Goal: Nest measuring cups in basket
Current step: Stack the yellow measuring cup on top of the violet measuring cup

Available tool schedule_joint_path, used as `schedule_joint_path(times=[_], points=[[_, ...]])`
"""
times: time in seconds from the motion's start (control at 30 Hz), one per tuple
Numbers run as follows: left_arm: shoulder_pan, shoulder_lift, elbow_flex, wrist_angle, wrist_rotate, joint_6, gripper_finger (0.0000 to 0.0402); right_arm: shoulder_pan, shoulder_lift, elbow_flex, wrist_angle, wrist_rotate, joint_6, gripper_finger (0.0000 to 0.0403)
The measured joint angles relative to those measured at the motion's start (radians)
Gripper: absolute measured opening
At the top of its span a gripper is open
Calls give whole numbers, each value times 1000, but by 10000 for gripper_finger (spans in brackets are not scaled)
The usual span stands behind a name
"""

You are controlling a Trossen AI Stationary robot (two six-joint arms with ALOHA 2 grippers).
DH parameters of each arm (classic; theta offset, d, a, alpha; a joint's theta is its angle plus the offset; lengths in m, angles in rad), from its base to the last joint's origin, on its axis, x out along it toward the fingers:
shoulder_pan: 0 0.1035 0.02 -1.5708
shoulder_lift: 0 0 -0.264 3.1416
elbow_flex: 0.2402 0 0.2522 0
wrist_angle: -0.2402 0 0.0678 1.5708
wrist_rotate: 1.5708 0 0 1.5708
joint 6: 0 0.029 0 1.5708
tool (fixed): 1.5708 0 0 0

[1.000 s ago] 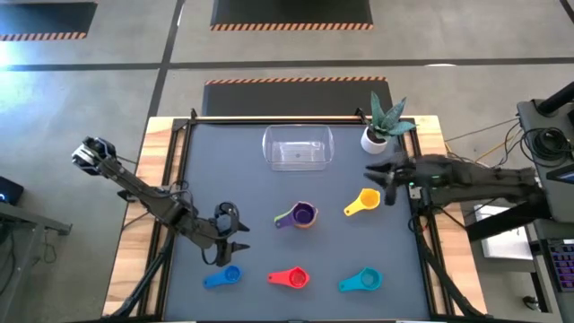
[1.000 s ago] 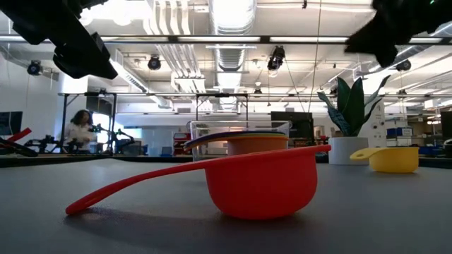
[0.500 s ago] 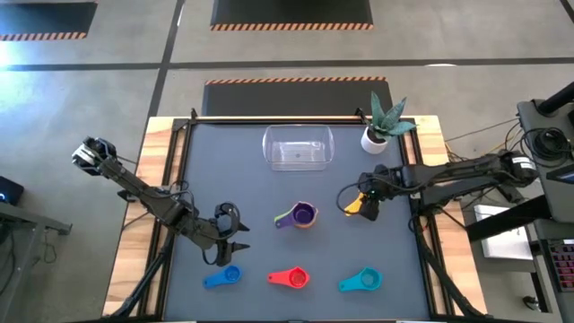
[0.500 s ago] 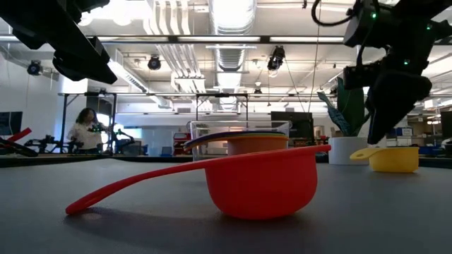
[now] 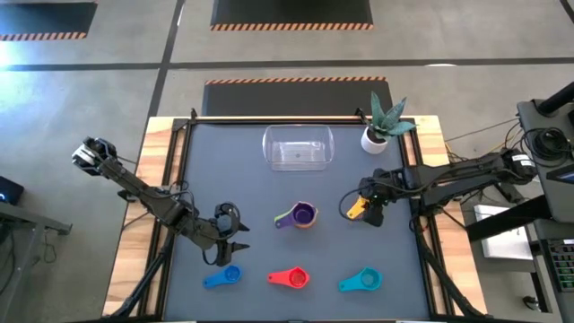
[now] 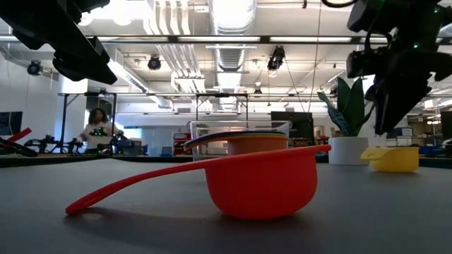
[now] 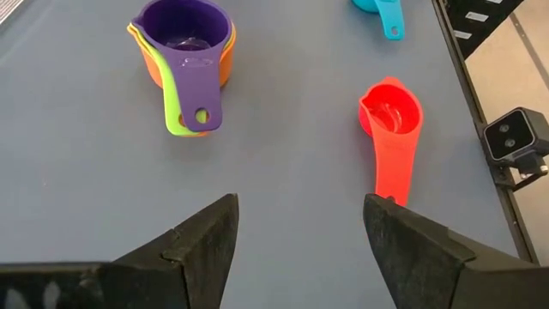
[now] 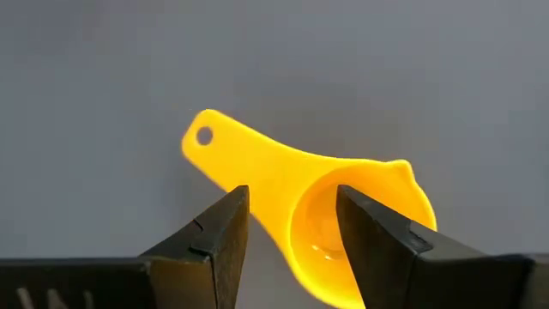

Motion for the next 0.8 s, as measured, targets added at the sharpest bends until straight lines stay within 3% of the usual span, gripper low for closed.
schedule_joint_path(times=[0.33, 0.57, 0.7, 0.8], points=[[0, 0, -4, 1, 0, -12, 234, 90, 60, -2, -115, 37, 13, 167], [0, 0, -4, 1, 0, -15, 234, 93, 200, -2, -115, 190, 38, 163], [0, 0, -5, 1, 0, -15, 234, 96, 281, 11, -115, 182, 30, 124], [0, 0, -5, 1, 0, -15, 234, 100, 318, 47, -114, 178, 22, 61]])
